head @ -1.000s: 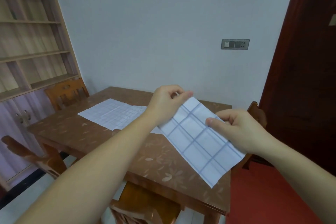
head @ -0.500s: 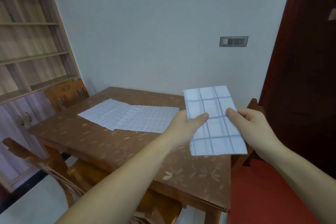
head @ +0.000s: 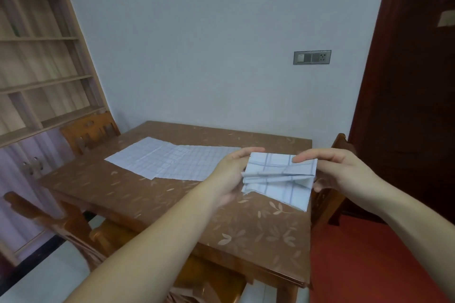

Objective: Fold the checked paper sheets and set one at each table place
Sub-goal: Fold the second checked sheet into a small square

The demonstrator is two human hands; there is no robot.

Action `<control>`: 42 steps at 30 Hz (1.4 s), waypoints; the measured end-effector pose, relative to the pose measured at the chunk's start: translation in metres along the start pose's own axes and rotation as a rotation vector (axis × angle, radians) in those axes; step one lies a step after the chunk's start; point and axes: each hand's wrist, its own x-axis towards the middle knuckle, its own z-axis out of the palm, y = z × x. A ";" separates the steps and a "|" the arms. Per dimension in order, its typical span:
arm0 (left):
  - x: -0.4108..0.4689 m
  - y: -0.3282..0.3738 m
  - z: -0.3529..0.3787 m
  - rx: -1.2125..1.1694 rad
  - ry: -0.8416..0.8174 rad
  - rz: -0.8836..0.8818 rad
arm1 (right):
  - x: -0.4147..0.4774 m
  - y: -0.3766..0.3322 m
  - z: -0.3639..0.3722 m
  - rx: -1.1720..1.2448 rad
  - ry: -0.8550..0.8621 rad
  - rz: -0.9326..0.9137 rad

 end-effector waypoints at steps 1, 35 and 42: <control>0.000 0.000 0.000 -0.010 0.018 -0.031 | 0.001 -0.001 -0.001 -0.033 0.007 -0.018; -0.004 -0.002 -0.028 0.240 -0.179 0.115 | 0.010 -0.020 0.016 -0.226 0.055 0.060; -0.011 -0.004 -0.045 0.097 -0.172 0.063 | 0.018 -0.019 0.040 -0.272 0.113 -0.023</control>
